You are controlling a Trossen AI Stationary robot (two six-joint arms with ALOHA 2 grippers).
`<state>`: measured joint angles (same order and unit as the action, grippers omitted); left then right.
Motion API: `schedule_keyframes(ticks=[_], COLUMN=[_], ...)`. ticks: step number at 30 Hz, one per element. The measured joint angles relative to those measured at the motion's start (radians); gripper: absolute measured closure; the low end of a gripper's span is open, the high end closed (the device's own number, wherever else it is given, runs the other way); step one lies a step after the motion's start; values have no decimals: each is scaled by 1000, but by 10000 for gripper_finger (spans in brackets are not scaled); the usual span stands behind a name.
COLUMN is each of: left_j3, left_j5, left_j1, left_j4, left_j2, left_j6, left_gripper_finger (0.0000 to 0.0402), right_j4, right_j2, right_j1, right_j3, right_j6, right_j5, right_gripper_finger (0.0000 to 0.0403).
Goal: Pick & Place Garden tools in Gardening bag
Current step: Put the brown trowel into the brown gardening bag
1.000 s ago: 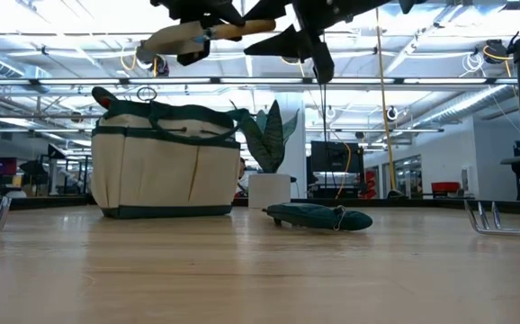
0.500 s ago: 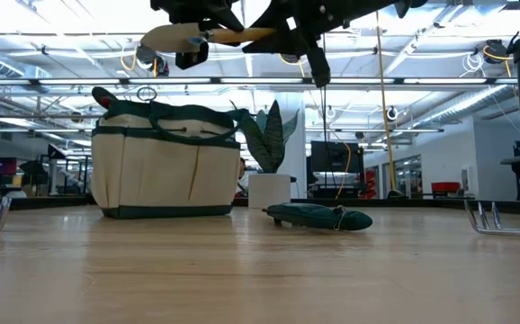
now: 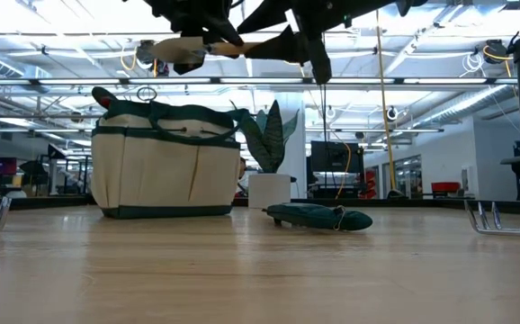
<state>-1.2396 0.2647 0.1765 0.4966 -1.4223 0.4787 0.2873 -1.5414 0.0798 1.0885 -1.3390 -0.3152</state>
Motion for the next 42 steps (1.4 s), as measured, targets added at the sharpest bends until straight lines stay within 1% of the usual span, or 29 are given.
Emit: schedule_keyframes(ticks=[3,11,14,17,23,30,34,37,39,42], left_j3=[0,0,1,1,1,1,1,1,1,1], left_j5=[2,2,-1,-1,-2,-5,-16,-51,-64,-70], left_j1=[3,4,4,4,4,4,4,3,3,2], left_j4=[-5,-39,-41,-39,-49,-50,-50,-48,-42,-36], left_j2=[0,0,0,0,0,0,0,-1,-1,-1], left_j6=[14,40,51,53,51,33,5,-27,-38,-44], left_gripper_finger=[330,330,330,330,330,329,329,329,323,303], right_j4=[-2,3,1,1,1,0,-8,-29,-52,-79], right_j2=[0,0,0,0,1,1,1,1,1,1], right_j1=[0,-8,-15,-19,-25,-42,-45,-45,-46,-47], right_j3=[0,0,0,0,0,0,0,1,1,1], right_j6=[-19,-68,-80,-88,-98,-97,-97,-76,-57,-30], right_j5=[-52,-49,-47,-46,-46,-43,-41,-45,-47,-48], right_gripper_finger=[229,316,337,341,326,351,351,348,349,350])
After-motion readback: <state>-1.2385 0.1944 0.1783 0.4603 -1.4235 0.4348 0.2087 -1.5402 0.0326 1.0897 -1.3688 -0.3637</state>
